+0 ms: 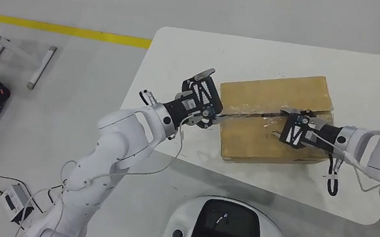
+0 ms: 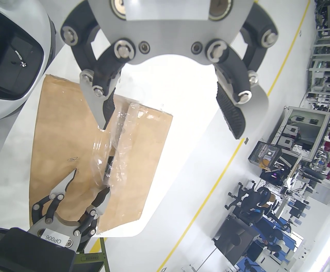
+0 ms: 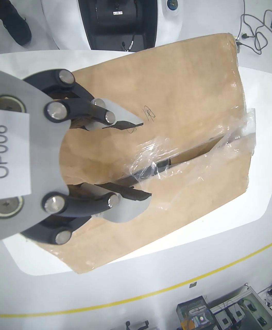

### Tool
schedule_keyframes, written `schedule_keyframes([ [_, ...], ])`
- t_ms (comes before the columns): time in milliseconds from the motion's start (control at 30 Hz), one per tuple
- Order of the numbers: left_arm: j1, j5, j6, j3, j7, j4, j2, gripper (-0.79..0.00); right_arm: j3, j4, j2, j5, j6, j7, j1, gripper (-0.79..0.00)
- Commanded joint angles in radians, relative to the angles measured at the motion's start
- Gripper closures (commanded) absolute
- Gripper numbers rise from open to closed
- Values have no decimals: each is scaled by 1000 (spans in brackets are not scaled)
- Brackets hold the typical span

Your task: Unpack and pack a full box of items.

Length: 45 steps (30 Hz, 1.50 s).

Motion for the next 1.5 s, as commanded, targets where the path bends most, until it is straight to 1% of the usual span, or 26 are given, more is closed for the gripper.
schedule_keyframes([
  [0,1,-1,0,-1,0,0,0,-785,-10,10,-3,-2,8,5,9,-382],
  [100,1,-3,1,-2,2,0,0,-785,-22,22,-8,0,19,9,21,-302],
  [167,1,-4,1,-2,2,2,1,-785,-28,28,-11,1,23,11,30,-231],
  [300,-3,-7,-3,-3,2,3,1,-785,-25,40,-14,28,43,8,40,-154],
  [333,-4,-7,-3,-3,2,4,1,-785,-20,44,-15,40,51,8,41,-151],
  [400,-6,-9,-2,-2,3,6,1,-785,-7,52,-14,80,67,10,37,-71],
  [467,-7,-10,-2,1,3,6,1,-785,6,54,-12,106,81,21,34,-34],
  [533,-10,-11,-3,4,3,7,1,-785,22,55,-10,141,94,30,28,-37],
  [600,-13,-12,-4,8,3,8,1,-785,40,54,-8,187,112,35,19,0],
  [700,-18,-13,-5,13,2,10,1,-785,72,56,-4,279,146,43,2,-3],
  [800,-21,-15,-6,20,0,10,0,-785,101,64,-2,412,199,54,-21,0],
  [833,-21,-15,-6,22,0,10,0,-785,109,66,-2,470,216,58,-29,-18],
  [867,-20,-15,-5,24,0,9,0,-785,116,70,-2,518,233,69,-36,-18],
  [900,-20,-14,-5,25,0,9,0,-785,124,69,-1,547,254,87,-39,-37],
  [933,-18,-14,-4,26,-1,9,0,-785,128,67,0,579,269,101,-44,0],
  [967,-18,-12,-4,27,-1,8,0,-785,133,69,0,631,284,105,-53,0],
  [1067,-17,-13,-5,28,-2,9,0,-785,151,64,3,700,337,137,-68,0],
  [1200,-18,-13,-8,36,-2,8,0,-785,176,56,3,808,448,144,-98,0],
  [1267,-20,-13,-9,40,-1,9,0,-785,187,41,4,839,482,155,-107,0],
  [1333,-22,-13,-10,45,0,10,0,-785,200,34,3,906,524,149,-125,0],
  [1467,-28,-13,-15,54,0,14,-1,-785,224,10,7,935,553,161,-147,0],
])
